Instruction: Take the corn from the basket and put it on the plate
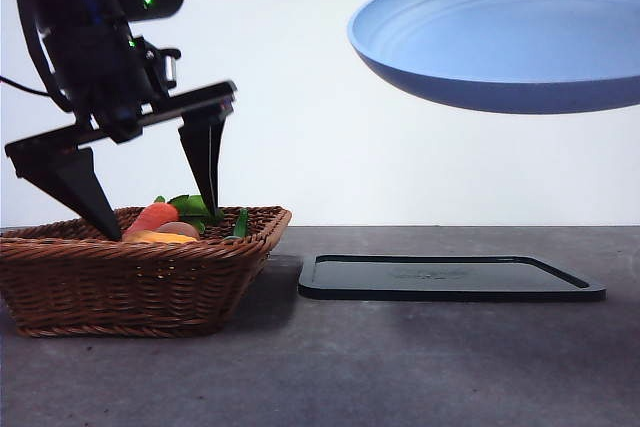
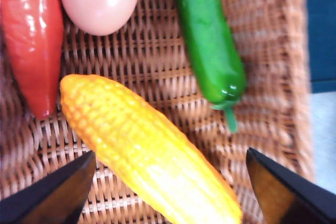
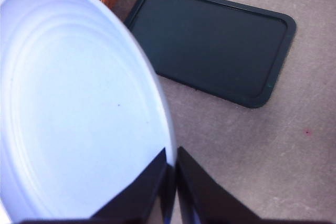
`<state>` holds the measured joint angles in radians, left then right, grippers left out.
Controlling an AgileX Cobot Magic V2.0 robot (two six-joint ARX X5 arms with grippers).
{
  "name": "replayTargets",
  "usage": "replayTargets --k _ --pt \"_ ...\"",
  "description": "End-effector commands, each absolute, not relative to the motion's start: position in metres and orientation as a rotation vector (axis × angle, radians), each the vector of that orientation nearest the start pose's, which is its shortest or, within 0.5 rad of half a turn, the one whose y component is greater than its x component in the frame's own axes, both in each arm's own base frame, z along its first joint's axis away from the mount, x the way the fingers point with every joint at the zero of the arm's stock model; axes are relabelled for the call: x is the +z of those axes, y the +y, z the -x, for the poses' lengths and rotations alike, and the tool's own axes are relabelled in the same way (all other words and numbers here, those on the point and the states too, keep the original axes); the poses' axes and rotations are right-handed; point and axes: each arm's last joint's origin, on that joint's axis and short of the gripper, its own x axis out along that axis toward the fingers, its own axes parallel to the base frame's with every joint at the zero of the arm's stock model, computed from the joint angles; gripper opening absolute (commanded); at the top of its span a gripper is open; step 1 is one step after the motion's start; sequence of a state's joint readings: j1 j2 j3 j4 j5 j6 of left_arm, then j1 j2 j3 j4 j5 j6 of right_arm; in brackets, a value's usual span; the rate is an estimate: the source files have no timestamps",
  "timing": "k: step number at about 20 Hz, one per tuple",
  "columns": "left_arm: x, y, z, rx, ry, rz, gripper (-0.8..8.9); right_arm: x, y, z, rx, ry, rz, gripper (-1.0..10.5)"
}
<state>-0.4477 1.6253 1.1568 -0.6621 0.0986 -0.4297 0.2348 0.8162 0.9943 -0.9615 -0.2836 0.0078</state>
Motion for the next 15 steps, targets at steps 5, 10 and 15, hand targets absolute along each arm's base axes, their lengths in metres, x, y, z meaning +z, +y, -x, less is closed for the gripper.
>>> replayTargets --k 5,10,15 --pt "0.201 -0.148 -0.299 -0.178 1.260 0.176 4.54 0.338 0.040 -0.132 0.501 0.763 -0.019 0.0" --pt "0.189 -0.152 -0.301 -0.160 1.298 0.177 3.76 0.338 0.041 -0.133 0.503 0.757 -0.012 0.0" --pt "0.189 -0.154 -0.300 -0.164 1.302 0.174 2.34 0.338 0.041 -0.133 0.503 0.756 -0.012 0.0"
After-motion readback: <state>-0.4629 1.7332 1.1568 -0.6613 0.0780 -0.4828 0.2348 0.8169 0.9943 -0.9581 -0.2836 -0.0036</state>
